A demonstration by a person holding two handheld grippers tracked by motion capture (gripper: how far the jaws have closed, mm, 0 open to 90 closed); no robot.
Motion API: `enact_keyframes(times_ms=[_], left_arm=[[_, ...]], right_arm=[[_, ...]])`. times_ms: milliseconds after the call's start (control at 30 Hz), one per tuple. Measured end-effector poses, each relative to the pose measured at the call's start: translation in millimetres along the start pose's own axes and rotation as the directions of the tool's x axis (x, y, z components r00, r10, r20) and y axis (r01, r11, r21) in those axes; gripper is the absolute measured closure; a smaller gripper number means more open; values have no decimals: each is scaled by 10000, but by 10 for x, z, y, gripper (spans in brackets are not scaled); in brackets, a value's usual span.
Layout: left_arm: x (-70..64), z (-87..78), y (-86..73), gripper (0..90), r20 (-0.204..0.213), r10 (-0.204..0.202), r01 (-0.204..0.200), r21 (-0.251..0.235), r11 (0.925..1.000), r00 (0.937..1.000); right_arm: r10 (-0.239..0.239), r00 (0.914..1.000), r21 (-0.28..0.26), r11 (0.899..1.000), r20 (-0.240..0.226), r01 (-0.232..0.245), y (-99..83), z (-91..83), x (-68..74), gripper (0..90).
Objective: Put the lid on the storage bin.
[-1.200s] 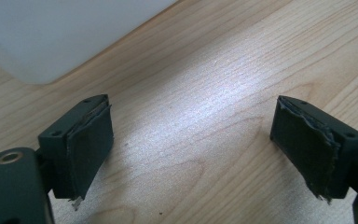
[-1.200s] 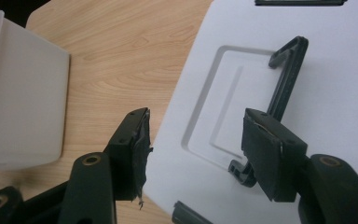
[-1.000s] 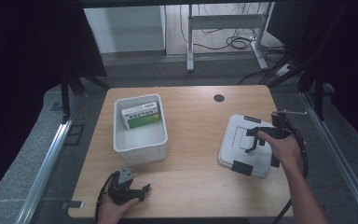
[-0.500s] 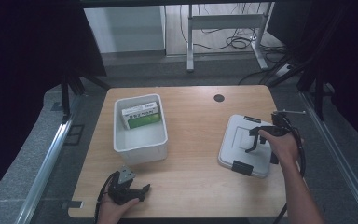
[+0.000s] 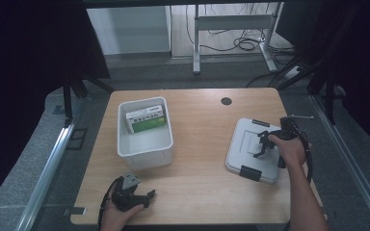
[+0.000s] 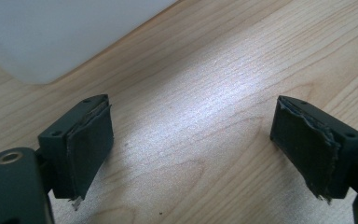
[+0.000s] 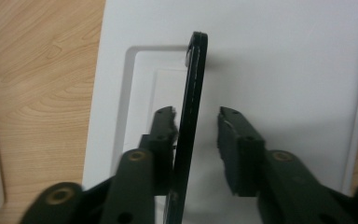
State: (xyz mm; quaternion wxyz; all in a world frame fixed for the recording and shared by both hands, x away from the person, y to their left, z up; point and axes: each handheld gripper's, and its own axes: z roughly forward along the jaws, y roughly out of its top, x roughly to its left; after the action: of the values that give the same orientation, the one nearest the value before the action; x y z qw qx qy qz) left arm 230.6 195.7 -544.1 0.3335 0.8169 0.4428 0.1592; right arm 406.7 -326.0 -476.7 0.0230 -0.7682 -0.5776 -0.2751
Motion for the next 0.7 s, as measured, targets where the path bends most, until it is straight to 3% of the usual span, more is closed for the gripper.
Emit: enact_keyframes(times_ms=[167,700], left_arm=[[0,0,0,130,0,1,-1,-2,10000,10000],[0,0,0,130,2,-5,5,-4,10000,10000]], right_arm=[[656,9975,257,9976,-269,-649,16,5,15,817],[1244,9920,333,9918,-228,-1236,26,-21,-3,843]])
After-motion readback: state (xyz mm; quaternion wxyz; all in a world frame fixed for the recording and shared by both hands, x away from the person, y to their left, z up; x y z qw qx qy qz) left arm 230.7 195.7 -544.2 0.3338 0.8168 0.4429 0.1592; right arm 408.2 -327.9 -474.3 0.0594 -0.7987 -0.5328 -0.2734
